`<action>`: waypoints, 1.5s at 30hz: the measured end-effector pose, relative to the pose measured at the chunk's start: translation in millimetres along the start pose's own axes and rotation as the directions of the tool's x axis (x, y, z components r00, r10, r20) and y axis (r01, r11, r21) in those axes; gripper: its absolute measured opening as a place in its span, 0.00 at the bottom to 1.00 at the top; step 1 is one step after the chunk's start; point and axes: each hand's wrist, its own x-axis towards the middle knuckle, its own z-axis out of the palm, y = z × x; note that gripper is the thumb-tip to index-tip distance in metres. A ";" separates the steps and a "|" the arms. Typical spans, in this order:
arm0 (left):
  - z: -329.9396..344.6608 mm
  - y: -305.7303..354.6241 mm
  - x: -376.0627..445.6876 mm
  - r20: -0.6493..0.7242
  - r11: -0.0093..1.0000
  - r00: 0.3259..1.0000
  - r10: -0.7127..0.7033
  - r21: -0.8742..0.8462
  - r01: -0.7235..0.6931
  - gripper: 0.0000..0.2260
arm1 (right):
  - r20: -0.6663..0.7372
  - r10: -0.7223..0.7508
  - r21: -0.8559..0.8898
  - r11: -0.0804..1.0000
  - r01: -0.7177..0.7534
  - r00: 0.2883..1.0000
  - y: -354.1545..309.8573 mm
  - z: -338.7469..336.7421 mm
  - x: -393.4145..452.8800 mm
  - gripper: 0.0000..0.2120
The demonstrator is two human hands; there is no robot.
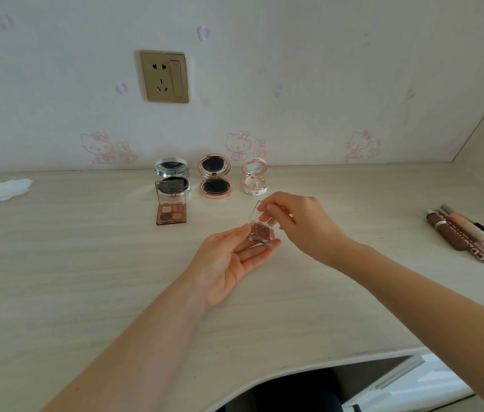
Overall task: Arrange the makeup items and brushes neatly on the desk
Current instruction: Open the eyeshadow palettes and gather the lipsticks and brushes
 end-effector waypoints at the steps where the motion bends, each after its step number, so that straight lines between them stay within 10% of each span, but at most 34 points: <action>1: 0.0 1.9 0.5 -0.015 1.000 1.000 -0.005 0.008 0.005 0.13 | 0.011 -0.006 -0.007 1.000 0.006 1.000 0.3 0.3 1.9 0.11; 9: -15.4 21.6 -6.1 -0.176 0.838 0.964 0.200 0.541 -0.075 0.12 | 0.117 -0.037 -0.039 0.998 0.042 0.992 -1.9 16.2 17.6 0.11; 12: -35.3 28.0 -9.3 -0.152 0.483 0.863 0.481 0.868 -0.117 0.09 | 0.171 -0.038 -0.055 0.997 0.048 0.985 -4.6 26.8 22.3 0.12; 16: -57.2 25.4 -15.0 0.210 -0.104 0.770 0.602 0.977 -0.185 0.11 | 0.229 -0.043 -0.089 0.994 0.065 0.973 -9.2 39.1 26.7 0.13; 19: -63.2 19.8 -13.5 0.366 -0.278 0.724 0.585 0.929 -0.245 0.10 | 0.257 -0.041 -0.135 0.988 0.078 0.966 -10.9 44.0 27.5 0.13; 45: -65.2 15.8 -14.2 0.367 -0.296 0.734 0.572 0.926 -0.233 0.09 | 0.222 0.078 -0.112 0.992 -0.054 0.972 -5.2 51.6 31.6 0.13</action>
